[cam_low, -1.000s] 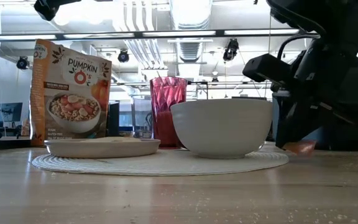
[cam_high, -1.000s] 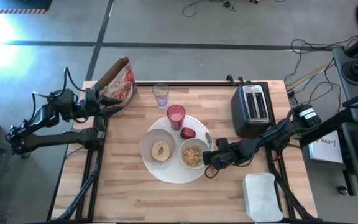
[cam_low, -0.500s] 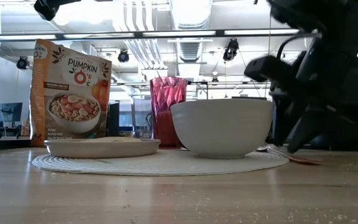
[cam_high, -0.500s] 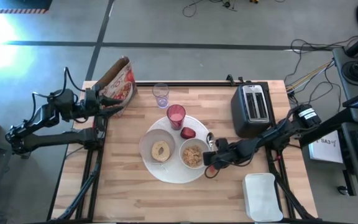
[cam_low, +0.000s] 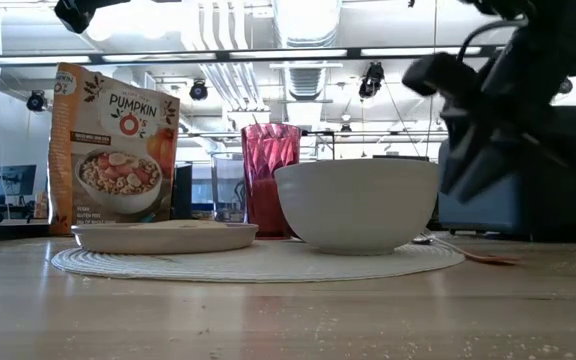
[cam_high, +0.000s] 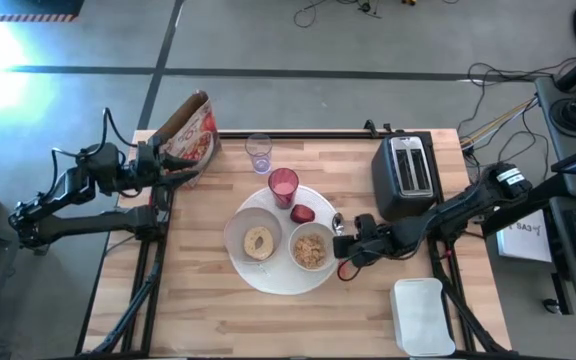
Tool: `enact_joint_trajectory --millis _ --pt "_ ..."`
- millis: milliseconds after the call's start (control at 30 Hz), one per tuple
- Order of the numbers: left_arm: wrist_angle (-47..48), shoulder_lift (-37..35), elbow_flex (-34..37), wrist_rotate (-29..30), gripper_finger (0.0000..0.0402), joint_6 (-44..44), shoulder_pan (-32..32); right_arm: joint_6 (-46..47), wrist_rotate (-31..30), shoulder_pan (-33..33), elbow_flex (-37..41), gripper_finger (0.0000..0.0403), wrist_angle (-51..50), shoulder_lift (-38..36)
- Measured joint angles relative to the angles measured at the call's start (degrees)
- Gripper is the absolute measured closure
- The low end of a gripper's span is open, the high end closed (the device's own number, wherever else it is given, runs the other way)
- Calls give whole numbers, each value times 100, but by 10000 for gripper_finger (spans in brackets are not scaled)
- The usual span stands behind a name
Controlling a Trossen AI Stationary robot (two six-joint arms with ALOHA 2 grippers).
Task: Arrange a breakfast setting
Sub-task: Return to Home Position
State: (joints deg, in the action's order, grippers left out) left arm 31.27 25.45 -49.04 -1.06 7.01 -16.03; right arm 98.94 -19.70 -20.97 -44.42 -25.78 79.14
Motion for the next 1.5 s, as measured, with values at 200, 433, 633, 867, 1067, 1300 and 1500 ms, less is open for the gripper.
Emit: enact_joint_trajectory --millis 200,433,633,867,1067,1300,1500 --pt "-67 0 0 0 295 0 -1 -327 -1181 26 0 339 -2 -428" --pt "-199 0 0 0 295 -2 0 -1794 -2135 380 0 344 931 -638" --pt "-230 0 0 1 295 -2 0 -5179 -1192 923 -2 344 4408 -420" --pt "-230 -7 0 1 295 22 -1 -6893 294 1394 -7 344 5680 -521" --pt "-259 -9 0 0 295 37 0 -8071 1840 1463 -7 344 6194 -392" --pt "-340 -9 0 2 295 39 0 -9189 2829 1462 -7 344 6084 -440" --pt "-405 -9 0 7 295 -18 0 -9346 2811 1464 -7 344 5829 -396"
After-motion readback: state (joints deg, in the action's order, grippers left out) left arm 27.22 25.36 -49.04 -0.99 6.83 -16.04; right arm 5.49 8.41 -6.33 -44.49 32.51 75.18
